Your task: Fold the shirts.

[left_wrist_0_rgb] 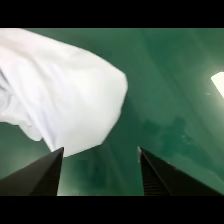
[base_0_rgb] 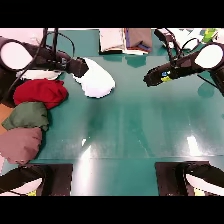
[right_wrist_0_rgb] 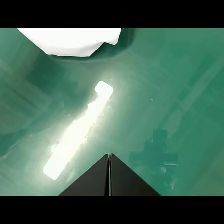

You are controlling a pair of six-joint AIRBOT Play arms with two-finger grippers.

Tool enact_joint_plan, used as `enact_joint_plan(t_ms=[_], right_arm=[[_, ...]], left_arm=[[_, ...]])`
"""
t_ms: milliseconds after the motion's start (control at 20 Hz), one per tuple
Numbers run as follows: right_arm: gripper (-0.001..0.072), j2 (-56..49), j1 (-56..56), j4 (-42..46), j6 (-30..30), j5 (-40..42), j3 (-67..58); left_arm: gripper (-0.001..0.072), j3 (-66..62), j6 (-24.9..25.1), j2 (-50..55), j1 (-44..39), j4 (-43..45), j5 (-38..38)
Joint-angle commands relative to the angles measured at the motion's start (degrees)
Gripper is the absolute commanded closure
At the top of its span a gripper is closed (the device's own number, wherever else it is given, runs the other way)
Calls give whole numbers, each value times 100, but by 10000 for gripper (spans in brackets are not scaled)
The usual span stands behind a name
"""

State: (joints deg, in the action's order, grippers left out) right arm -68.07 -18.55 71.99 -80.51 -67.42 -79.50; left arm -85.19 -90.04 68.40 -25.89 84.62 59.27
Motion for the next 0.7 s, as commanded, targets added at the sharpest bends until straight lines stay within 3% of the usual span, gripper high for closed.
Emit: enact_joint_plan(t_ms=[0,200,400,650], right_arm=[[698,-4,-7,-48,0,0,-4],[698,-2,-7,-46,0,-4,-4],[698,-2,-7,-46,-2,-2,-4],[698,-2,-7,-48,-2,-13,-4]], left_arm=[[147,2,-293,581,7,535,-17],[146,-2,-603,1801,343,426,-26],[146,-2,-404,2710,730,-756,-264],[154,-2,-334,3084,702,-883,-658]])
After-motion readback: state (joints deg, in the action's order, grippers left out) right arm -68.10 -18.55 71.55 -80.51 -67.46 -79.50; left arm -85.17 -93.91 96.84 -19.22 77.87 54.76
